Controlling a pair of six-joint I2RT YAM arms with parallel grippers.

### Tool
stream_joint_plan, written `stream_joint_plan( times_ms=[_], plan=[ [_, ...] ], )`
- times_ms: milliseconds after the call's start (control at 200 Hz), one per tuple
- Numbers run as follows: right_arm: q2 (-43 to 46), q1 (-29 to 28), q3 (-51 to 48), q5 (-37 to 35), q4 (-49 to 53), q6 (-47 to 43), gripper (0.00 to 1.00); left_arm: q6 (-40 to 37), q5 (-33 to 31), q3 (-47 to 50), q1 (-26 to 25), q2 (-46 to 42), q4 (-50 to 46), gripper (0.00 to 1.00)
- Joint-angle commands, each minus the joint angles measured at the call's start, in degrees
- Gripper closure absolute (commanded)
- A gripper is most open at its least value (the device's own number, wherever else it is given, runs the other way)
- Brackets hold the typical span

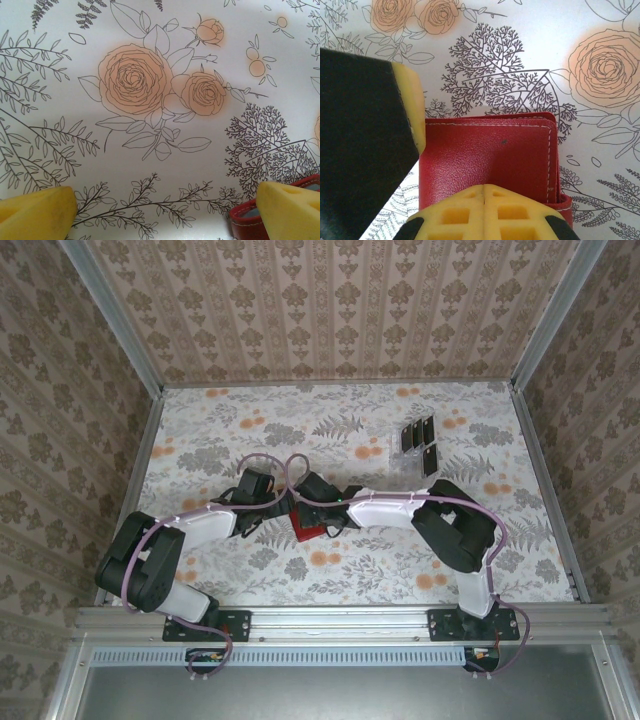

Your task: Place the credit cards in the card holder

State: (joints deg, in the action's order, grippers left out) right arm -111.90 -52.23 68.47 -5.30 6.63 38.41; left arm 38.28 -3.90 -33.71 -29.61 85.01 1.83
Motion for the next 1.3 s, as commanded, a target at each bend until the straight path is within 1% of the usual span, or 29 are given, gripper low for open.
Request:
stream_joint_plan(
  times_ms=[0,305,585,710,835,1030,1295],
  plan=[
    [-3.71,-1.71,-4.87,0.44,5.22,2.39,1.00,1.25,8.67,2.95,-1.33,4.64,-0.31,0.03],
    [-2.80,-3.63,-12.92,-0.46,1.19,5.53,1.00,1.28,8.08,2.87,-1.51,4.38,-0.75,0.03],
    [-0.69,-4.39,-14.77,-2.40,1.63,-0.10,1.00,0.95,7.42,2.67,-1.60,4.98,-0.99,0.03],
    [-2.20,-5.75,-14.88,-3.63,1.51,-2.40,1.00,0.92,7.16,2.75,-1.70,5.34,-0.86,0.03],
    [-4.72,-7.47,-14.96,-4.69,0.93,-2.73,1.00,0.82,6.74,2.77,-1.86,5.38,-0.86,0.03],
    [-8.64,-10.04,-16.75,-6.89,-1.13,-1.21,1.00,0.92,6.28,3.11,-1.95,4.94,-1.17,0.03],
    [-10.40,-10.88,-20.02,-7.47,-4.15,1.87,1.00,1.14,5.44,3.41,-2.21,4.65,-1.12,0.03]
  ],
)
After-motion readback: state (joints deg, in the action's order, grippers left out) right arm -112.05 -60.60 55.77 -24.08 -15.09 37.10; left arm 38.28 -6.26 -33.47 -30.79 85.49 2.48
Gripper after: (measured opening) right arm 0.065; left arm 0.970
